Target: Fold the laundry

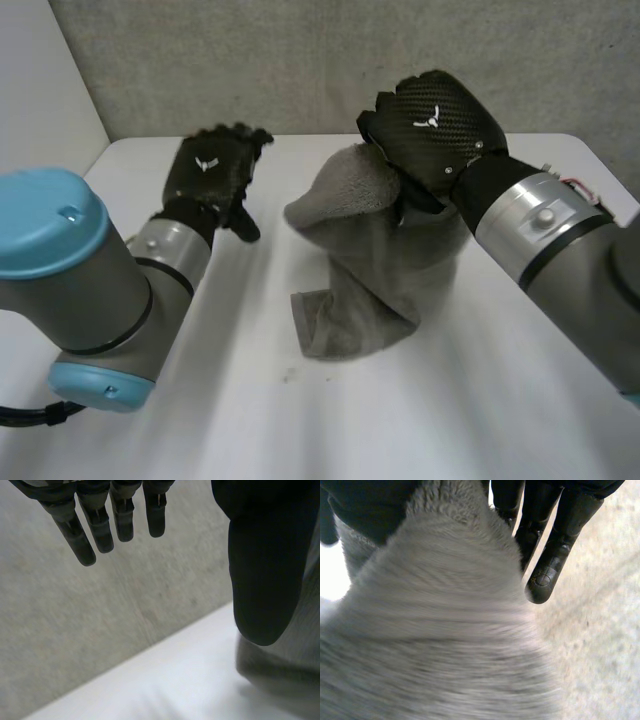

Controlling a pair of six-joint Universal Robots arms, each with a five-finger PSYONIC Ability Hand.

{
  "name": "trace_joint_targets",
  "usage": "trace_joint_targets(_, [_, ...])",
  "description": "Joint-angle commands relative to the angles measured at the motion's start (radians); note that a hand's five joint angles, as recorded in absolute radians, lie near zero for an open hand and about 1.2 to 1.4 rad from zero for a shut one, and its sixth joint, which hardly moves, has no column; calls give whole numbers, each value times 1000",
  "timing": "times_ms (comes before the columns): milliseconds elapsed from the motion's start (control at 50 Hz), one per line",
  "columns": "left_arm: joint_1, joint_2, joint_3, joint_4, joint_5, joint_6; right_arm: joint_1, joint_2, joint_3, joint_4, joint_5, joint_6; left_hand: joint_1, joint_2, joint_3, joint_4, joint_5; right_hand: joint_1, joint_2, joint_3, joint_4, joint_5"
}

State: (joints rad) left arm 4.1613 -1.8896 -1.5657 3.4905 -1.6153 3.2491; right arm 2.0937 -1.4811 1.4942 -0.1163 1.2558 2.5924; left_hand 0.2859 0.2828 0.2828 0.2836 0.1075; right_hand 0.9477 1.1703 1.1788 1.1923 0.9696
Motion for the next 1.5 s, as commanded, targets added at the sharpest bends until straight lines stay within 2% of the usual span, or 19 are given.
trace_joint_targets(20, [45,-109,-7,12,188,-6,-4,-117,-45,65,-27,-34,-66,-63,-63,-64,-63,449,226,217,204,252])
trace_joint_targets(100, [43,-173,-8,13,305,-9,-4,-139,-38,101,-33,-34,-58,-55,-55,-56,-54,449,226,217,204,252])
trace_joint_targets(220, [42,-217,-8,12,344,-78,-4,-146,-20,106,-29,-34,1,4,4,3,5,449,226,217,204,252])
trace_joint_targets(260, [42,-224,-8,12,354,-170,-6,-143,-3,109,-30,-37,406,409,409,409,410,449,226,217,204,252])
trace_joint_targets(280, [42,-224,-8,12,354,-170,-6,-143,-3,109,-30,-37,409,412,412,411,413,449,226,217,204,252])
trace_joint_targets(320, [43,-224,4,15,360,-256,-6,-134,8,109,-29,-38,1064,1067,1067,1066,1067,449,226,217,204,252])
trace_joint_targets(360, [48,-223,16,12,361,-294,-7,-125,6,106,-29,-38,1110,1113,1113,1112,1114,449,226,217,204,252])
trace_joint_targets(540, [89,-148,98,-13,319,-384,-55,-1,-74,67,-7,-77,1110,1113,1114,1113,1114,449,226,217,204,252])
trace_joint_targets(600, [108,-89,174,-8,210,-382,-69,55,-149,-3,37,-75,1110,1113,1114,1113,1114,449,226,217,204,252])
trace_joint_targets(640, [117,-28,271,2,73,-382,-67,109,-228,-136,76,-80,1110,1113,1114,1113,1114,449,226,217,204,252])
trace_joint_targets(660, [117,-28,271,2,72,-382,-67,110,-229,-137,76,-80,1110,1113,1114,1113,1114,449,226,217,204,252])
trace_joint_targets(700, [117,32,344,7,-29,-376,-67,143,-262,-308,77,-72,1110,1113,1114,1113,1114,449,226,217,204,252])
trace_joint_targets(840, [108,118,331,2,-60,-350,-69,154,-223,-577,59,-38,1110,1113,1114,1113,1114,449,226,217,204,252])
trace_joint_targets(1040, [86,116,-48,4,-57,-135,-77,228,-3,-365,-50,9,1110,1113,1114,1113,1114,441,218,210,196,244])
trace_joint_targets(1140, [-4,23,-235,-2,-57,3,-84,289,92,-70,-49,-84,1110,1113,1114,1113,1114,-77,-300,-308,-322,-274])
trace_joint_targets(1200, [-23,7,-263,-4,-55,23,-83,286,113,-14,-42,-123,1110,1113,1114,1113,1114,-261,-483,-492,-505,-457])
trace_joint_targets(1260, [-53,-2,-316,-21,-58,69,-87,280,130,94,-15,-149,1110,1113,1114,1113,1114,-645,-867,-876,-889,-841])
trace_joint_targets(1420, [-49,36,-340,-31,-58,80,-118,205,141,171,17,-52,1110,1113,1114,1113,1114,-710,-933,-941,-955,-906])
trace_joint_targets(1500, [-44,69,-341,-34,-58,81,-152,173,138,193,11,75,873,876,876,875,877,-698,-921,-929,-943,-895])
